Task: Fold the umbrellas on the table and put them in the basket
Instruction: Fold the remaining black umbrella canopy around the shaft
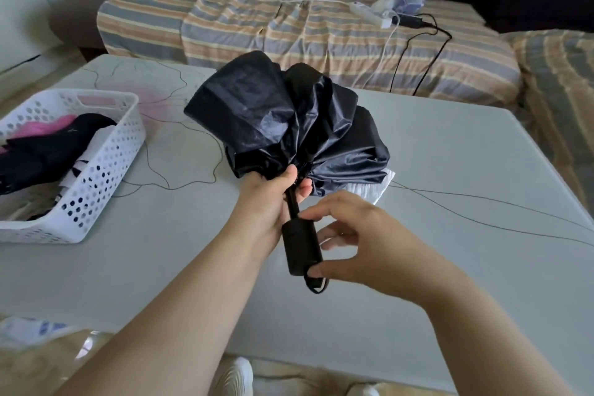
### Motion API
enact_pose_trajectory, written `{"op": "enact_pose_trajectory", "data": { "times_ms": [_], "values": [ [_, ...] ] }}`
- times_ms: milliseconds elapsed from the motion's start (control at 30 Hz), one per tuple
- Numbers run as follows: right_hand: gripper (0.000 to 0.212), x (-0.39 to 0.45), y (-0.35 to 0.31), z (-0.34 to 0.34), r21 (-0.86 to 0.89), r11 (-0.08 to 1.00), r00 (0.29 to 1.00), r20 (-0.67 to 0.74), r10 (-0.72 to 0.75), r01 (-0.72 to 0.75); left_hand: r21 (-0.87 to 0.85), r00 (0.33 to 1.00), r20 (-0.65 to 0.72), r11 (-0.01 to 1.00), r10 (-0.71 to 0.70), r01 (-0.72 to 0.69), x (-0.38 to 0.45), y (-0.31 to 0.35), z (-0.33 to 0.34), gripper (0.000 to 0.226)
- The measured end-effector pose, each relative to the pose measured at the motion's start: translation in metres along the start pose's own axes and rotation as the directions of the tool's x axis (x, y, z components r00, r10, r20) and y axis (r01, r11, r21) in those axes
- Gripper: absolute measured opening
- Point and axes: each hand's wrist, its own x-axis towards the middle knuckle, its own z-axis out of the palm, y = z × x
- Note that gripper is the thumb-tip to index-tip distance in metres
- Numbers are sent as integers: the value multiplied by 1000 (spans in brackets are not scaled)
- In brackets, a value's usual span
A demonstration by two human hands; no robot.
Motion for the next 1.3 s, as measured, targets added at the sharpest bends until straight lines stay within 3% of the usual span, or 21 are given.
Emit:
{"op": "enact_pose_trajectory", "data": {
  "times_ms": [200, 433, 500, 600, 700, 800, 1033, 1300],
  "values": [
    [57, 4, 5, 3, -55, 998, 987, -157, -30, 22, 16, 999, 15, 999, 50, -51, -7, -4, 3, 30],
    [50, 7, 17, 4, -178, 983, 958, -273, -91, 43, -60, 996, 23, 994, 88, -87, -5, -3, 1, 29],
    [64, 8, 18, 1, -262, 965, 952, -284, -111, 34, -45, 994, 37, 994, 103, -101, -5, -2, 0, 20],
    [102, 10, 17, -4, -347, 936, 958, -244, -152, 60, -31, 991, 60, 992, 123, -122, -6, -3, -1, 18],
    [111, 11, 12, -7, -399, 916, 983, -140, -116, 51, 20, 985, 104, 989, 141, -144, -9, -5, -1, 25],
    [111, 11, 11, -8, -446, 894, 995, -77, -69, 28, 104, 979, 142, 981, 147, -162, -12, -6, 1, 27],
    [107, 12, 14, -5, -397, 916, 991, -93, -97, 52, 239, 987, 120, 962, 105, -131, -18, -8, 2, 20],
    [96, 13, 21, -9, -350, 933, 975, -166, -150, 84, 99, 981, 163, 987, 106, -123, -17, -6, 1, 29]
  ]
}}
